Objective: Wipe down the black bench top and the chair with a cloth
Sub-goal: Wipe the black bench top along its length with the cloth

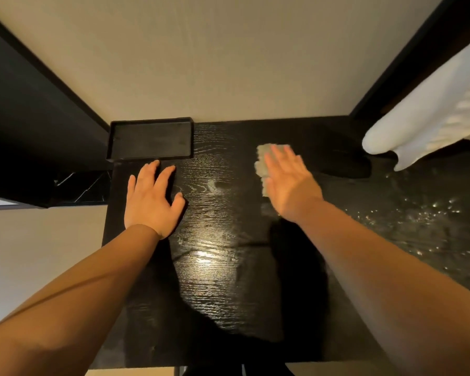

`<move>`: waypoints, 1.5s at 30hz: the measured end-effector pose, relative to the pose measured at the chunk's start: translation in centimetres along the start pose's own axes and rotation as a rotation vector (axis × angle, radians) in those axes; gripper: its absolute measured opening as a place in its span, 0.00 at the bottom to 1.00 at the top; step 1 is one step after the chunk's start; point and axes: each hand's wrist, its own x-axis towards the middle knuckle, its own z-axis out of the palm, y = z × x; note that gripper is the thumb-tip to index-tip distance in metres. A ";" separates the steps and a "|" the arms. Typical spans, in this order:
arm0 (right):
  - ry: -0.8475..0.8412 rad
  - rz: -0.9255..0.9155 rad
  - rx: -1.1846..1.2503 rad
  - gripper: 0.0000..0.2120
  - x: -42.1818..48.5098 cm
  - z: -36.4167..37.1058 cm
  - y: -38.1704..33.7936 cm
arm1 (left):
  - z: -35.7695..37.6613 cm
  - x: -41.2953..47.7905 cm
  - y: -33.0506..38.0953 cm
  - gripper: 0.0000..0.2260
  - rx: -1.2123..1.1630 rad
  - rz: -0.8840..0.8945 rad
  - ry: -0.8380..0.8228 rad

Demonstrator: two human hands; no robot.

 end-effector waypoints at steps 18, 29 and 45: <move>-0.008 -0.017 -0.017 0.29 -4.4 0.1 0.9 | 0.2 -1.4 4.5 0.24 -0.057 -0.089 0.028; -0.075 -0.165 -0.003 0.29 -3.0 -0.1 0.2 | 3.9 3.5 14.6 0.29 0.006 0.084 -0.041; 0.003 -0.140 0.041 0.29 1.2 -1.2 3.5 | 4.2 3.8 14.3 0.31 0.041 0.102 -0.053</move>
